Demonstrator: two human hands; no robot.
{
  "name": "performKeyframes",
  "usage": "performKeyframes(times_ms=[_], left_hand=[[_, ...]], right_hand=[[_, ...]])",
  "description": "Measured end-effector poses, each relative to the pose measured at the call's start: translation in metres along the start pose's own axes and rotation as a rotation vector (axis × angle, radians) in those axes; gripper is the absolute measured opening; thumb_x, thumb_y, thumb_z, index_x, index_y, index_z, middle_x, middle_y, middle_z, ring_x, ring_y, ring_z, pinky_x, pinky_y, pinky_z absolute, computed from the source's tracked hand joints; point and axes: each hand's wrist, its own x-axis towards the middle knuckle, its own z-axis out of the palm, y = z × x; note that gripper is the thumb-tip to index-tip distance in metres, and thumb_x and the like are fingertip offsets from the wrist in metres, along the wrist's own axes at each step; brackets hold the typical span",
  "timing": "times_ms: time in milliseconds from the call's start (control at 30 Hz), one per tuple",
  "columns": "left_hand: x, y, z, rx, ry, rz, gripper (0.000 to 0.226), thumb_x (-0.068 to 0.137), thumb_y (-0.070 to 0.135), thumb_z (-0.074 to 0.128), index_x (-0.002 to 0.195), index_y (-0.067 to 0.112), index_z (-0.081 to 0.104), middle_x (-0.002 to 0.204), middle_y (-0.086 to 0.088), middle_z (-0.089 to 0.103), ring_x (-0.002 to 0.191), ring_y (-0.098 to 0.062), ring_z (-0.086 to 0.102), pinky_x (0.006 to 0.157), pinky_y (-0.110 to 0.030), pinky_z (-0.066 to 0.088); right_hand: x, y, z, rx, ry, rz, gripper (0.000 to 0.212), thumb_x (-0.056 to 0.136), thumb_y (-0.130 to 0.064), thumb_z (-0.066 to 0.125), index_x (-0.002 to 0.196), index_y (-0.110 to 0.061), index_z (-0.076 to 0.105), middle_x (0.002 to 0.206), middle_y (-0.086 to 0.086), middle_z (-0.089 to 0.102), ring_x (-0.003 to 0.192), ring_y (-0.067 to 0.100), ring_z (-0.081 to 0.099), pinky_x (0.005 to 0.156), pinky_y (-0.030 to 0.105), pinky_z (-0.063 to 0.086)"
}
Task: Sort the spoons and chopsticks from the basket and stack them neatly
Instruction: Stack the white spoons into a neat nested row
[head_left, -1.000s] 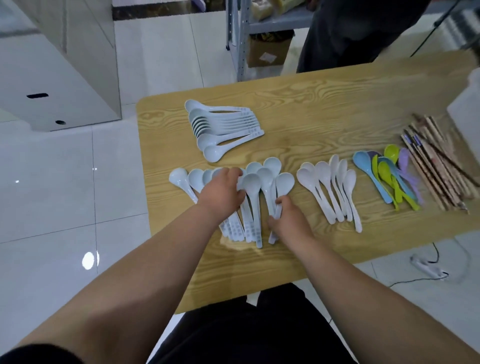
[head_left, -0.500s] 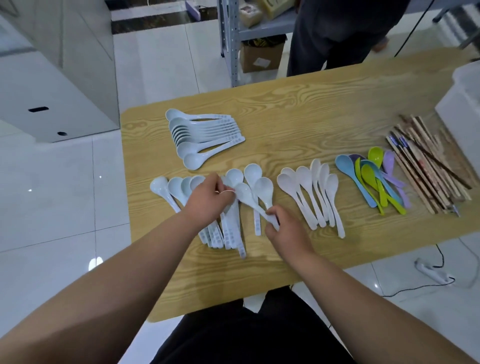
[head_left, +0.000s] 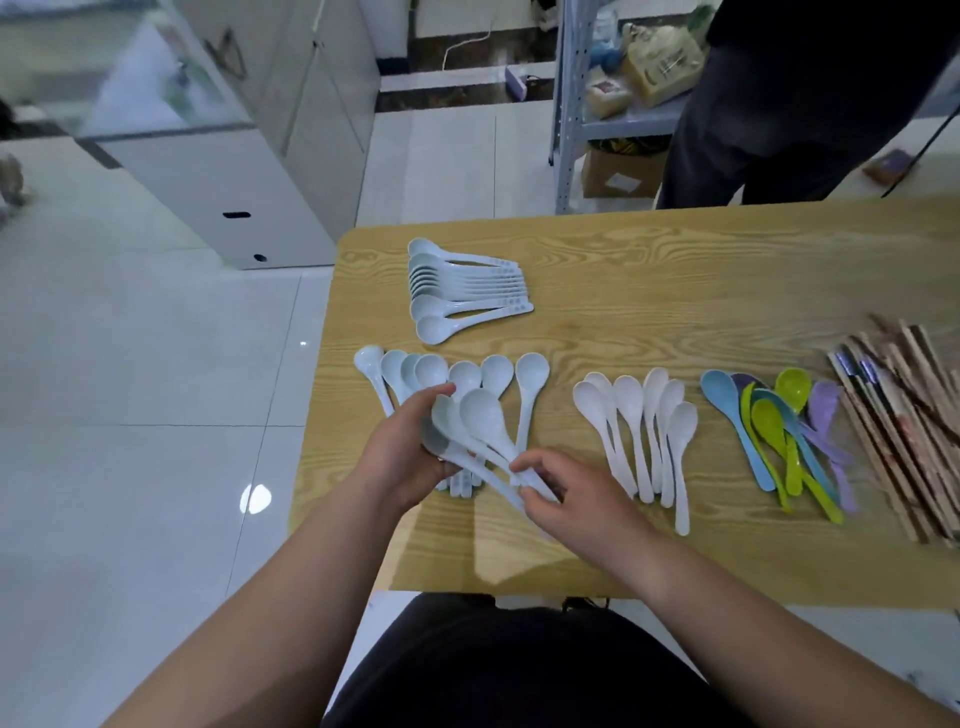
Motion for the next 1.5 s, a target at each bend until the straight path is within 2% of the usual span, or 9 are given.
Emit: performKeyframes(times_ms=[233,367,467,700,867,1000,1167,1300,1500], left_hand=[[-0.022,-0.022,0.000,-0.107,0.160,0.051,0.018,0.095,0.017,0.057,0.103,0.003,0.065,0.099,-0.021,0.061,0.081,-0.035,0.061,0.066,-0.043,0.053],[-0.036,-0.035,0.001,-0.154,0.133,0.042,0.025,0.098,0.020,0.057,0.114,0.003,0.065,0.098,-0.019,0.072,0.085,-0.036,0.071,0.082,-0.053,0.055],[-0.040,-0.039,-0.003,-0.200,0.113,0.039,0.029,0.097,0.022,0.061,0.120,0.006,0.069,0.105,-0.017,0.068,0.093,-0.038,0.066,0.088,-0.057,0.054],[-0.040,-0.030,-0.021,-0.201,0.002,-0.003,0.020,0.094,0.016,0.059,0.111,0.007,0.066,0.102,-0.020,0.063,0.094,-0.038,0.061,0.076,-0.050,0.057],[-0.039,-0.017,-0.041,-0.134,-0.153,-0.010,0.026,0.092,0.023,0.065,0.117,0.013,0.066,0.103,-0.014,0.064,0.089,-0.031,0.063,0.071,-0.043,0.056],[-0.037,-0.006,-0.063,-0.022,-0.203,0.056,0.019,0.095,0.008,0.058,0.112,0.015,0.059,0.100,-0.009,0.064,0.083,-0.025,0.066,0.072,-0.042,0.055],[-0.037,0.008,-0.087,-0.040,-0.129,0.056,0.030,0.091,-0.009,0.046,0.105,0.015,0.058,0.099,-0.009,0.065,0.080,-0.024,0.066,0.075,-0.043,0.055],[-0.041,0.015,-0.097,-0.091,-0.094,0.043,0.032,0.092,-0.011,0.043,0.108,0.012,0.058,0.102,-0.009,0.064,0.083,-0.024,0.064,0.078,-0.043,0.053],[-0.042,0.018,-0.100,-0.073,-0.091,0.055,0.038,0.088,-0.013,0.036,0.106,0.011,0.058,0.108,-0.012,0.063,0.087,-0.026,0.066,0.076,-0.043,0.055]], right_hand=[[-0.006,0.000,-0.012,-0.113,-0.121,-0.109,0.027,0.097,-0.029,0.058,0.120,-0.041,0.063,0.106,-0.027,0.056,0.091,-0.007,0.056,0.075,0.015,0.040],[-0.010,-0.002,-0.012,-0.213,-0.212,-0.193,0.034,0.099,-0.030,0.054,0.129,-0.043,0.059,0.118,-0.026,0.057,0.104,-0.007,0.054,0.082,0.015,0.042],[-0.011,0.000,-0.006,-0.219,-0.228,-0.233,0.043,0.100,-0.028,0.053,0.140,-0.044,0.053,0.126,-0.022,0.056,0.110,-0.006,0.052,0.089,0.015,0.041],[-0.013,-0.011,0.005,-0.228,-0.246,-0.202,0.047,0.103,-0.022,0.050,0.147,-0.039,0.047,0.100,-0.018,0.056,0.097,-0.005,0.051,0.080,0.008,0.036],[-0.013,-0.026,0.028,-0.160,-0.183,-0.146,0.051,0.100,-0.009,0.048,0.139,-0.040,0.056,0.080,-0.024,0.057,0.079,-0.001,0.052,0.072,0.015,0.040],[-0.014,-0.050,0.052,0.021,-0.118,-0.060,0.045,0.099,-0.018,0.056,0.122,-0.056,0.060,0.098,-0.016,0.064,0.078,-0.008,0.060,0.075,0.019,0.045],[-0.013,-0.072,0.083,-0.019,-0.128,0.079,0.056,0.090,-0.032,0.072,0.138,-0.045,0.048,0.108,-0.010,0.066,0.074,0.009,0.073,0.071,0.033,0.060],[-0.010,-0.083,0.093,-0.080,-0.155,0.111,0.017,0.098,-0.029,0.060,0.114,-0.030,0.064,0.093,-0.004,0.071,0.071,0.012,0.072,0.074,0.038,0.062],[-0.008,-0.094,0.096,0.092,-0.195,0.227,0.024,0.103,-0.036,0.049,0.106,-0.020,0.066,0.086,-0.001,0.073,0.072,0.018,0.070,0.072,0.040,0.058]])
